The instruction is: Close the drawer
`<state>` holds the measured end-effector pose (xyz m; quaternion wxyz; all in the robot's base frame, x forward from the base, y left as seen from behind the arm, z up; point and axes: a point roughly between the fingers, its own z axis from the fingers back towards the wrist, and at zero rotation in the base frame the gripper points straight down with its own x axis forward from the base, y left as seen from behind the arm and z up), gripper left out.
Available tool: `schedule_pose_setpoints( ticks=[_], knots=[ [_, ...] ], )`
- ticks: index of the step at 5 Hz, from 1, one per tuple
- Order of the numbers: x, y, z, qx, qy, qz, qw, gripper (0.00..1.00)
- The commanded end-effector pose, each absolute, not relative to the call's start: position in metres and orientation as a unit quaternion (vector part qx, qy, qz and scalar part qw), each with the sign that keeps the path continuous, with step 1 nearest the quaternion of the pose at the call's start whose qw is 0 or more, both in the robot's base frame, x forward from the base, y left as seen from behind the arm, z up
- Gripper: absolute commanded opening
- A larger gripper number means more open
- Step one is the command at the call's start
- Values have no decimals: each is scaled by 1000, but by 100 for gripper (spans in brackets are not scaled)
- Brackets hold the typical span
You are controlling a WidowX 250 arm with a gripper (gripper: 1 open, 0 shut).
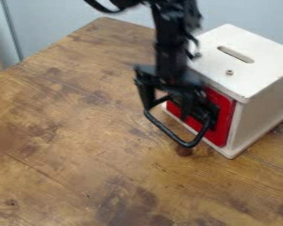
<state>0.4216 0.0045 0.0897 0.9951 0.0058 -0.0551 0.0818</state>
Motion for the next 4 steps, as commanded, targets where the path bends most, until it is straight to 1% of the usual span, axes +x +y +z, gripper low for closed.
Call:
schedule_pose_setpoints(
  ticks=[1,2,3,4],
  knots=[
    [429,29,150,7,-100,102,990,100],
    [433,20,166,3,-95,76,993,100],
    [436,10,168,1,-82,45,996,100],
    [435,9,162,0,-89,38,995,100]
  ],
)
